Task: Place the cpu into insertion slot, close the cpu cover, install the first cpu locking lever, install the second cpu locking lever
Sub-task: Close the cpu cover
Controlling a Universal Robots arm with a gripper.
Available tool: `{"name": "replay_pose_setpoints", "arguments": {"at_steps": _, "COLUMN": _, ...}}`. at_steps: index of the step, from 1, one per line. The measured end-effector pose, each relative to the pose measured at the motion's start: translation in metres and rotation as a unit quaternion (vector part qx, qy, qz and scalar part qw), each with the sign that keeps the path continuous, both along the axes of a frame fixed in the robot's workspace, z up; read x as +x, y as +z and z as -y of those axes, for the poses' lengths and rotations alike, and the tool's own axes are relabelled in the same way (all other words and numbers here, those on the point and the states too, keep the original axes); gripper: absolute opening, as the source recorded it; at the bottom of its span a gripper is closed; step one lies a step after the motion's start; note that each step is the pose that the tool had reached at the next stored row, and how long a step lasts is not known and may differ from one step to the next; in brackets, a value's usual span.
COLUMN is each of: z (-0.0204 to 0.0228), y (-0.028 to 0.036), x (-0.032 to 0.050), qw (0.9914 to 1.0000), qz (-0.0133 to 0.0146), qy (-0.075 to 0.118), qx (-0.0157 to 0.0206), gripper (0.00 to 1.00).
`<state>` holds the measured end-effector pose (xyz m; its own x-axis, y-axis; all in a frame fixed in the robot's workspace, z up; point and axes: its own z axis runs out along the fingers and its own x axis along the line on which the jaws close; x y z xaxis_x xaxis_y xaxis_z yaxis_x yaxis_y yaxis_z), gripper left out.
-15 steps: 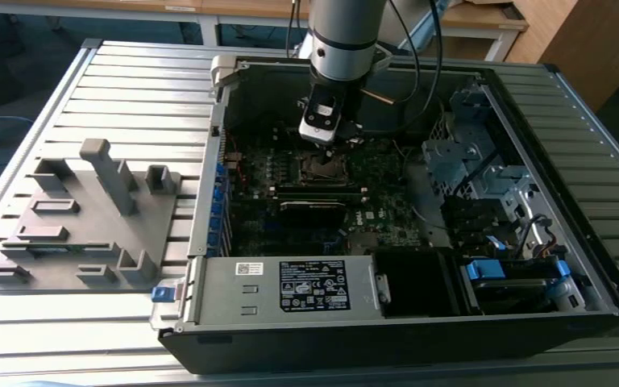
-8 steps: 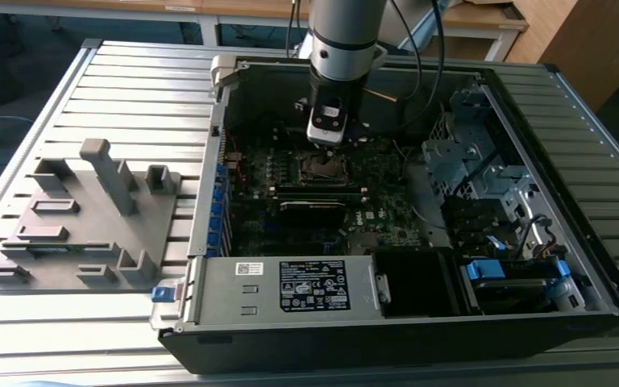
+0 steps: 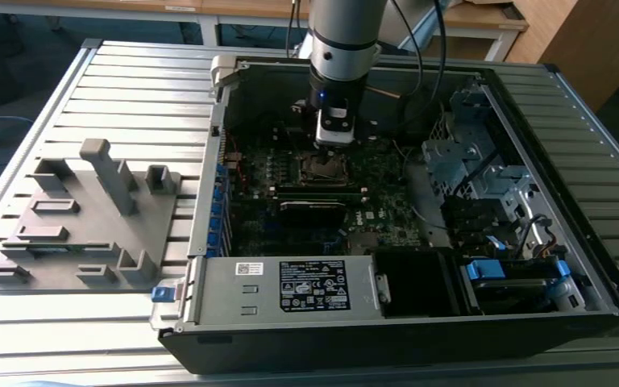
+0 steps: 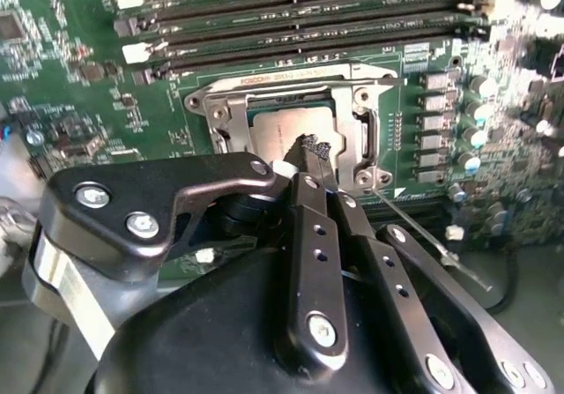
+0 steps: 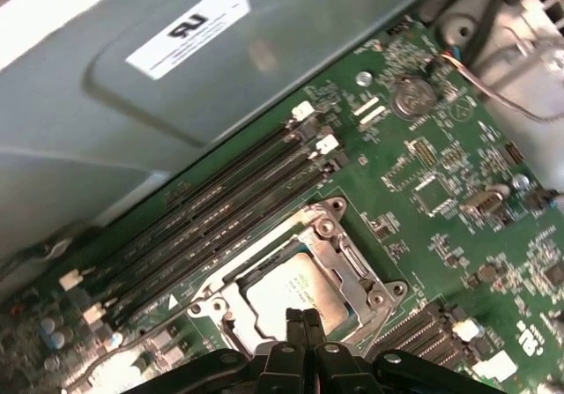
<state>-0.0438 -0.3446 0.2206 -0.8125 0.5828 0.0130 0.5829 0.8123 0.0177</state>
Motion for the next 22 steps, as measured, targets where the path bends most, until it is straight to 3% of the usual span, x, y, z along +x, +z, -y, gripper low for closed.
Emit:
{"name": "replay_pose_setpoints", "arguments": {"at_steps": 6, "z": 0.0, "y": 0.0, "x": 0.0, "qw": 0.99899, "qz": 0.0001, "qy": 0.045, "qx": 0.0008, "gripper": 0.1}}
{"name": "replay_pose_setpoints", "arguments": {"at_steps": 22, "z": 0.0, "y": 0.0, "x": 0.0, "qw": 0.99878, "qz": 0.0, "qy": 0.049, "qx": 0.0008, "gripper": 0.1}}
